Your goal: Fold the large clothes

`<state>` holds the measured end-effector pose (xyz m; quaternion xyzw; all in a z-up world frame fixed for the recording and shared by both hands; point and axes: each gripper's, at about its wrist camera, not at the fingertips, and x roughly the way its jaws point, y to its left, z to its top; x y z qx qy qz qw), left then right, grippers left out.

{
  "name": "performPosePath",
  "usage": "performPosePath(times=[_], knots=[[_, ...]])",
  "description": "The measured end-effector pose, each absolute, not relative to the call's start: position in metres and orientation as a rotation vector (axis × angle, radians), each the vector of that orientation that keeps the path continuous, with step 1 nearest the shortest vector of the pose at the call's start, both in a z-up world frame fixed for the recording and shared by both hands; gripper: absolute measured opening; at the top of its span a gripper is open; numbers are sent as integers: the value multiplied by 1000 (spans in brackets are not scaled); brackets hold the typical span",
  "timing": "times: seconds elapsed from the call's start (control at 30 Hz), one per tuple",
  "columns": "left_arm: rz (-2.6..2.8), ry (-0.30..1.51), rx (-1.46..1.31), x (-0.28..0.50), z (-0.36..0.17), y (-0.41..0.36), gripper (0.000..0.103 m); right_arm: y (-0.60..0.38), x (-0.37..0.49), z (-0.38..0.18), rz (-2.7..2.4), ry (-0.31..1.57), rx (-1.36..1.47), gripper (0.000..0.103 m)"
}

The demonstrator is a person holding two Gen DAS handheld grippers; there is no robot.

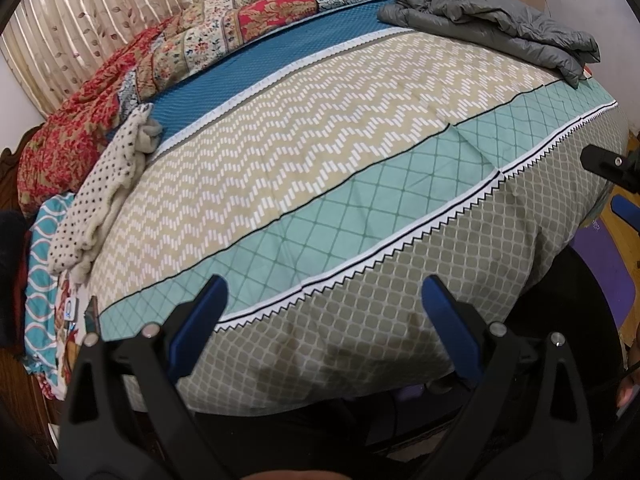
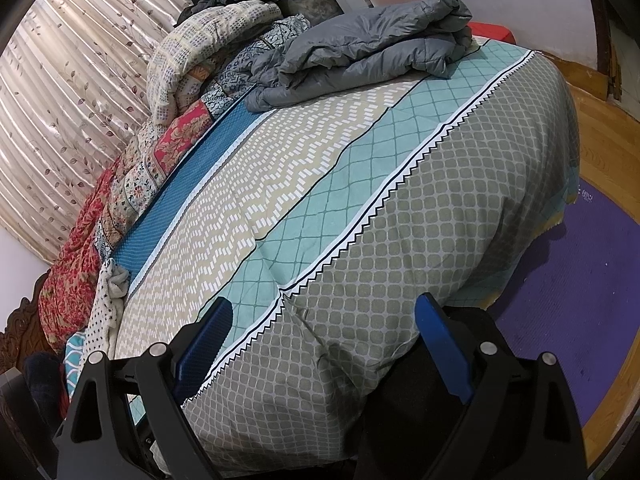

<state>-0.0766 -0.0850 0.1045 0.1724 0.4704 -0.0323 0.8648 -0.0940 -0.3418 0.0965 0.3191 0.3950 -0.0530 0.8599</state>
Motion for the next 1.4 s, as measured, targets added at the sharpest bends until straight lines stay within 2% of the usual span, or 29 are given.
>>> performPosePath(times=[1.4], knots=[[-77,1000,361,-74,101,-87,94,-342,-94,96,-111,832,671,35]])
